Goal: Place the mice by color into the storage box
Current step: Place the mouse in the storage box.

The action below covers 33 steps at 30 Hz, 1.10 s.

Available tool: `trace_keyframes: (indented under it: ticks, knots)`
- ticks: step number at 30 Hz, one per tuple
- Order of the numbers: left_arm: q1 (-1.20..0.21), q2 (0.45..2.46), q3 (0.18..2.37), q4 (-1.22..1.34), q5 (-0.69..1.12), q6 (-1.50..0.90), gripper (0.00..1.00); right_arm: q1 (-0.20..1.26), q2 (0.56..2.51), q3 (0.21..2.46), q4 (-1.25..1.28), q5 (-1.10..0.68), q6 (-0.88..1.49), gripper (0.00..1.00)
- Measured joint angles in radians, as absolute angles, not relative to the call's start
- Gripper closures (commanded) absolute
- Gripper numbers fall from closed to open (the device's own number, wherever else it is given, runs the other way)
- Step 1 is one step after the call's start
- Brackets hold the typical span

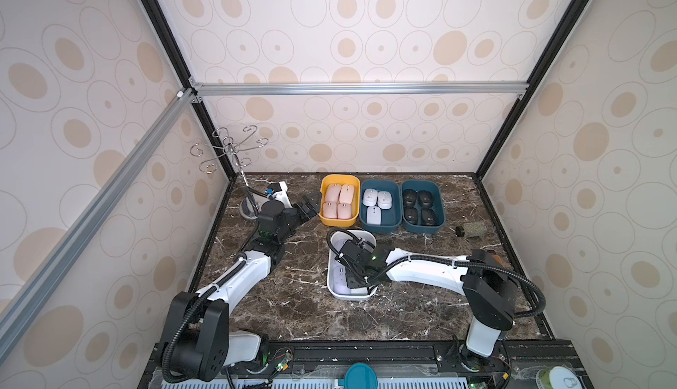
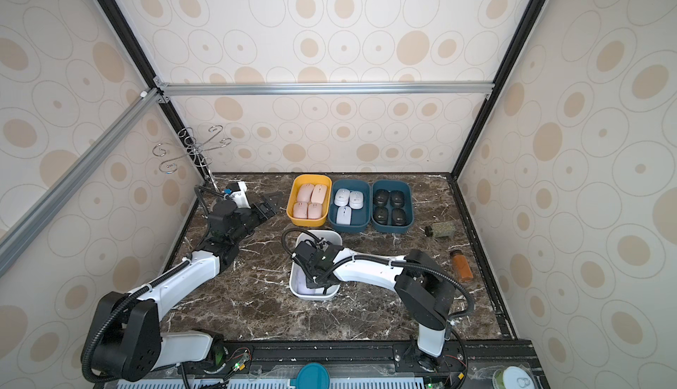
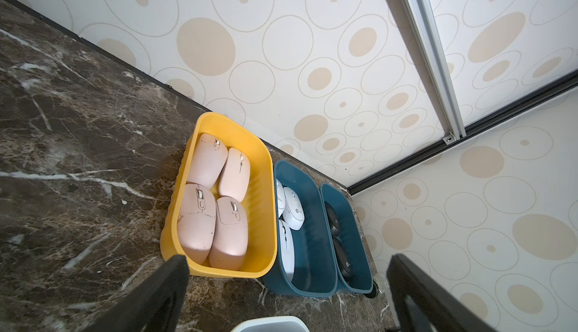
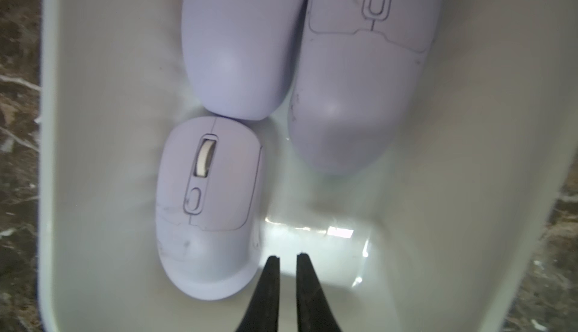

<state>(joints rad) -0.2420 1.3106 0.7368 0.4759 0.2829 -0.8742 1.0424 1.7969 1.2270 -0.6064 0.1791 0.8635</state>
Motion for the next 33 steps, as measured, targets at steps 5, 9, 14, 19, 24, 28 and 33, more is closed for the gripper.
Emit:
trace_keyframes:
  ticks: [5, 9, 14, 19, 24, 28, 33]
  knots:
    - [-0.242, 1.312, 0.737, 0.476, 0.282, -0.874, 0.0, 1.043, 1.828, 1.231, -0.59, 0.154, 0.82, 0.85]
    - [-0.242, 1.313, 0.737, 0.472, 0.279, -0.874, 0.0, 1.057, 1.852, 1.231, -0.556, 0.127, 0.809, 0.85]
    - [-0.242, 1.313, 0.737, 0.472, 0.278, -0.874, 0.0, 1.066, 1.853, 1.231, -0.552, 0.128, 0.805, 0.85]
    - [-0.242, 1.327, 0.737, 0.471, 0.282, -0.874, 0.0, 1.066, 1.834, 1.231, -0.553, 0.128, 0.788, 0.85]
    - [-0.242, 1.332, 0.737, 0.469, 0.282, -0.874, 0.0, 1.053, 1.765, 1.234, -0.554, 0.152, 0.751, 0.84]
    - [-0.242, 1.332, 0.737, 0.469, 0.282, -0.874, 0.0, 1.025, 1.755, 1.281, -0.561, 0.184, 0.702, 0.77]
    - [-0.241, 1.332, 0.737, 0.464, 0.278, -0.873, 0.0, 1.017, 1.813, 1.354, -0.548, 0.161, 0.651, 0.48]
